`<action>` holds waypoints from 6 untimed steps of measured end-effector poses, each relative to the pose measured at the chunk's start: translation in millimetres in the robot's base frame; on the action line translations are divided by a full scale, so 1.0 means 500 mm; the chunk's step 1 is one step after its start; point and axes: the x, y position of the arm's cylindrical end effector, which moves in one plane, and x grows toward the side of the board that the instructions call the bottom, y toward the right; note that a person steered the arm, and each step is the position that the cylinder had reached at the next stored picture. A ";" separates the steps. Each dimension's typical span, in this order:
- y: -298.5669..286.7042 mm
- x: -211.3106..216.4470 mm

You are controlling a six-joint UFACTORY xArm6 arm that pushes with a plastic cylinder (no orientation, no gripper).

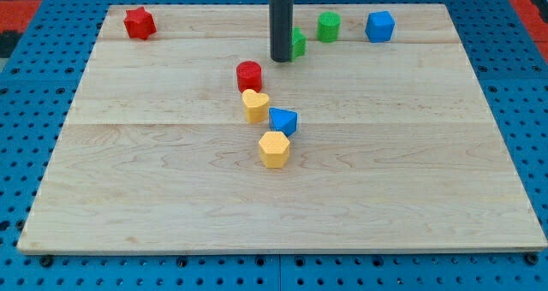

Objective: Push the green star parallel to the green circle

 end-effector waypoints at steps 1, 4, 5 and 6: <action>0.052 0.002; 0.050 -0.052; 0.024 -0.075; 0.003 -0.069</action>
